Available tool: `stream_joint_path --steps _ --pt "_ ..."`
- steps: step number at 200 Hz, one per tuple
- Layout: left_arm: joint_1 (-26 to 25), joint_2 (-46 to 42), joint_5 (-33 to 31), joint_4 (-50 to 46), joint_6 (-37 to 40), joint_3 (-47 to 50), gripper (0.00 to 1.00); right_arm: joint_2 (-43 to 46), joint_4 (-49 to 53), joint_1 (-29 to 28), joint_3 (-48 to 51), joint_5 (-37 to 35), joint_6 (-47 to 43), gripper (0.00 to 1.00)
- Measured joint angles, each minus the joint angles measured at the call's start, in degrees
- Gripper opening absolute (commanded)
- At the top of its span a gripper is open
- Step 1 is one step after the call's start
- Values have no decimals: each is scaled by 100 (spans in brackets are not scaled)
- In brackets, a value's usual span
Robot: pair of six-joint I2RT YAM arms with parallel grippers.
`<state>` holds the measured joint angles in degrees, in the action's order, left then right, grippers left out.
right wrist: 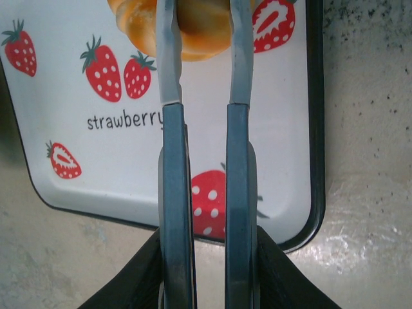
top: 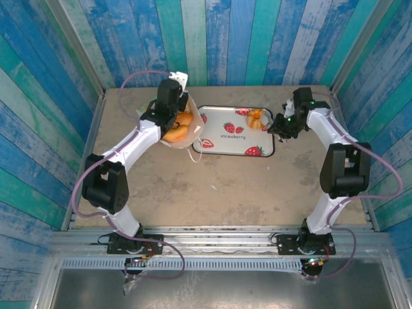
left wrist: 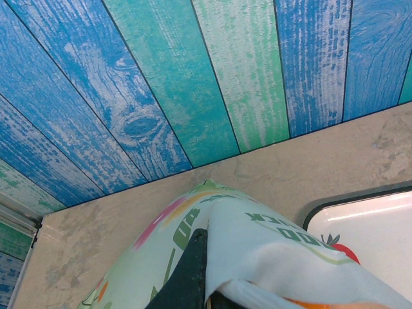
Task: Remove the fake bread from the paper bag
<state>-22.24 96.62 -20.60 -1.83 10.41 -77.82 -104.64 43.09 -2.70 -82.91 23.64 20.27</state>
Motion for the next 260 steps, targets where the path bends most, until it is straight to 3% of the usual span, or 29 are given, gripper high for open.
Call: stream_joint_path --steps 51,158,260 --pt "0 0 -2 0 0 2 0 -409 -39 96 -254 118 -74 23" --pt "0 0 -2 2 0 11 0 -426 -55 221 -254 238 -155 43" --pt "0 0 -2 0 4 11 0 -63 -52 247 -173 234 -168 45"
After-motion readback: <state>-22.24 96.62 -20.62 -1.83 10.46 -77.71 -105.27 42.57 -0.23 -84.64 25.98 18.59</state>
